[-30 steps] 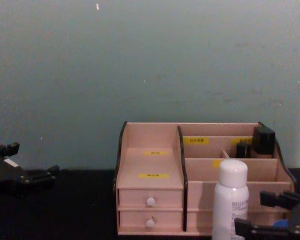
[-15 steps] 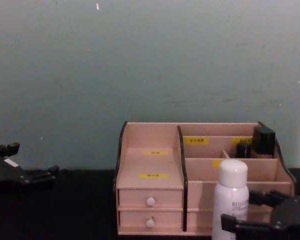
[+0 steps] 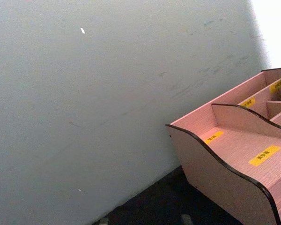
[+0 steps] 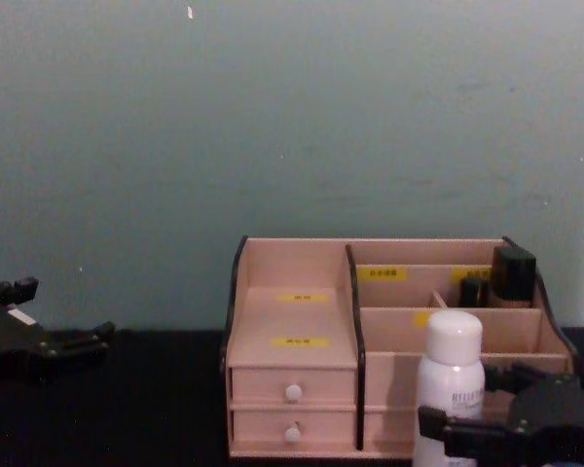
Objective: Pick up the facial cleanser and watermelon frost from the table and place them into the tiered storage box.
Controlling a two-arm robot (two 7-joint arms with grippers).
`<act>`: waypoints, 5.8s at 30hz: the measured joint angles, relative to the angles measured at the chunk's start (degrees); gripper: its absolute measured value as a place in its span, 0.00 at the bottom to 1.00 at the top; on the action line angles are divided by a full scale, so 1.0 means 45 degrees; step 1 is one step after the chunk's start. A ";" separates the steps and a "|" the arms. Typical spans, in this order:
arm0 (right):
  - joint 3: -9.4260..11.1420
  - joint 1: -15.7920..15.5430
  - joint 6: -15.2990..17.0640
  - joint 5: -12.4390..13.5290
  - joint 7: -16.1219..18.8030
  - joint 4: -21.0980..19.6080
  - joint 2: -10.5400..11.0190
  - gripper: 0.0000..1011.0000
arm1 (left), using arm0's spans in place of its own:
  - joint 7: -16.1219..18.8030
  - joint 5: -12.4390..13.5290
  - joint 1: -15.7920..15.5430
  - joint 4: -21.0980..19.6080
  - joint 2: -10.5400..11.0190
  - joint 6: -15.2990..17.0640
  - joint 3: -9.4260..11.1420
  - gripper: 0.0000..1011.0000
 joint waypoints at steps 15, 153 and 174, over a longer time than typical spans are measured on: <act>-0.0077 0.0157 0.0017 0.0040 0.0259 0.0189 -0.0085 0.99 | 0.0000 0.0000 0.0000 0.0000 0.0000 0.0000 0.0001 0.99; 0.0658 0.4156 0.0449 -0.0654 -0.1608 0.3356 -0.2742 0.58 | 0.0000 0.0000 0.0000 0.0000 0.0000 -0.0001 0.0001 0.99; 0.0583 0.4538 0.0775 -0.1154 -0.1577 0.4452 -0.3055 0.58 | 0.0000 0.0000 0.0000 0.0000 0.0000 -0.0001 0.0001 0.99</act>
